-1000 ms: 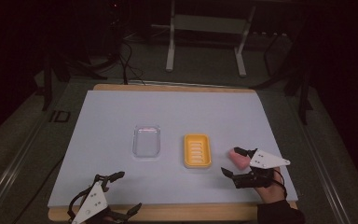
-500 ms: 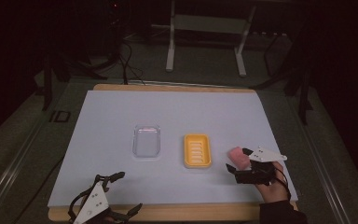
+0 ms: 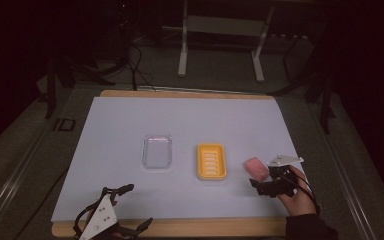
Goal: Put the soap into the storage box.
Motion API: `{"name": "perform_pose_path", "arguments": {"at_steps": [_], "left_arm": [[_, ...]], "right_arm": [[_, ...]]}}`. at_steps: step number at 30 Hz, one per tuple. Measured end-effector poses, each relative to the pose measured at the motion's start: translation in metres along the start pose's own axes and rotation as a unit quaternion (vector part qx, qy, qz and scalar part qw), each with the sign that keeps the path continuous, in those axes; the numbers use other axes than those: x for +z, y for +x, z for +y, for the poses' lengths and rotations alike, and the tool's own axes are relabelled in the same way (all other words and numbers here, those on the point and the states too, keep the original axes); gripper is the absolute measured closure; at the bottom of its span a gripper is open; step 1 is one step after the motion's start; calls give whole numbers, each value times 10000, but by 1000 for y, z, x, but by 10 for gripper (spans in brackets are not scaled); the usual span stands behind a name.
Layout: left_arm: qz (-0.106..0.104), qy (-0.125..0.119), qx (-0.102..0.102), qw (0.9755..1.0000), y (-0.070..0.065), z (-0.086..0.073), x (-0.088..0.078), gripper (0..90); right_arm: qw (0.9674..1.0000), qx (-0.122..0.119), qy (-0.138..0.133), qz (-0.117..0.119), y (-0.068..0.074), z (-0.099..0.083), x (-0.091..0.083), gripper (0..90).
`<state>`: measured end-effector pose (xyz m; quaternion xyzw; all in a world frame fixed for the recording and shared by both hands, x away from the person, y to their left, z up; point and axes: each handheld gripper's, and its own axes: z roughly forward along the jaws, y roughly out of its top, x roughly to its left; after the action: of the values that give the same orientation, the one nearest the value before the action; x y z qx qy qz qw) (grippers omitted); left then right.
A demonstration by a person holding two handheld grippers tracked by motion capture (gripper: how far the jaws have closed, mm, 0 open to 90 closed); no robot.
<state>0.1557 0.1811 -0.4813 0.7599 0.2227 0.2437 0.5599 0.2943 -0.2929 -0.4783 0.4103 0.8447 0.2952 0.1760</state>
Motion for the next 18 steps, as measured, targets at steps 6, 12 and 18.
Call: {"name": "perform_pose_path", "arguments": {"at_steps": [6,12,18], "left_arm": [[-4,36,6,10000,0,0,0,9],[-3,44,14,10000,0,0,0,9],[-5,48,13,10000,0,0,1,9]], "right_arm": [[9984,164,496,225,-2,2,-1,135],[9940,275,1006,319,-5,3,-3,134],[9859,383,1569,428,-6,1,-3,136]]}}
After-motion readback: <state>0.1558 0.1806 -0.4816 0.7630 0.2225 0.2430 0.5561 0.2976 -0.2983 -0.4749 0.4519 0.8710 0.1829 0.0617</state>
